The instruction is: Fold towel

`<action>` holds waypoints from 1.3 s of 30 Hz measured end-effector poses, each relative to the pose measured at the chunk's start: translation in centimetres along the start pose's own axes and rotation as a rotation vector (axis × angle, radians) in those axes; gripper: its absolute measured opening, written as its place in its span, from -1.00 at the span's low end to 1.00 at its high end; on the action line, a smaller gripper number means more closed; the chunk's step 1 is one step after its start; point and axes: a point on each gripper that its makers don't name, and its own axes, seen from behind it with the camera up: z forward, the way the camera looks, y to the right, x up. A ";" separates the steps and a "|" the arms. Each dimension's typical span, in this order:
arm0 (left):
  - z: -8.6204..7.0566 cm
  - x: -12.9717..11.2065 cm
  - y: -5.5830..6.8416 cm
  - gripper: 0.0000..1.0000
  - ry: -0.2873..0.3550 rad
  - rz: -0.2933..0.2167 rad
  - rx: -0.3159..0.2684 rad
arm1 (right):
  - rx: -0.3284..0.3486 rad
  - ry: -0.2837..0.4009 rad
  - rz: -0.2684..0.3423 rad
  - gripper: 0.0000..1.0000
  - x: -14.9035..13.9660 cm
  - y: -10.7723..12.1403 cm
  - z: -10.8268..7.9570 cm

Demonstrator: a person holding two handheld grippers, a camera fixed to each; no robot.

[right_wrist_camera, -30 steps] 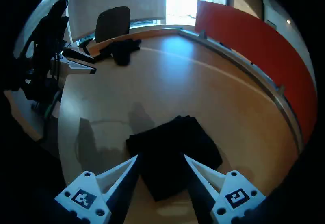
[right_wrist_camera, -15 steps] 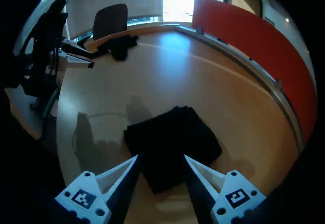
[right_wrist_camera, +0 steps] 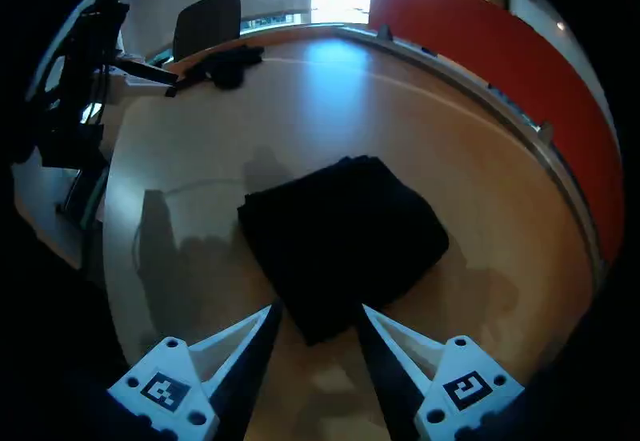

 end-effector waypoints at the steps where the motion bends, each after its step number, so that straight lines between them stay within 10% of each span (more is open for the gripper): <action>1: 0.0 0.0 0.0 0.55 0.000 0.000 -0.001 | -0.001 -0.005 0.003 0.36 -0.3 0.0 0.0; 9: 0.1 -0.1 0.1 0.55 -0.003 0.002 -0.002 | -0.008 -0.035 0.025 0.33 -1.9 0.1 0.6; 29: 0.2 -0.1 0.2 0.55 0.000 0.003 -0.007 | -0.041 -0.030 0.067 -0.84 -2.6 0.7 0.4; 39: 0.2 -0.2 0.3 0.55 -0.003 0.003 -0.011 | -0.064 0.011 0.060 -0.90 -1.1 1.4 -0.5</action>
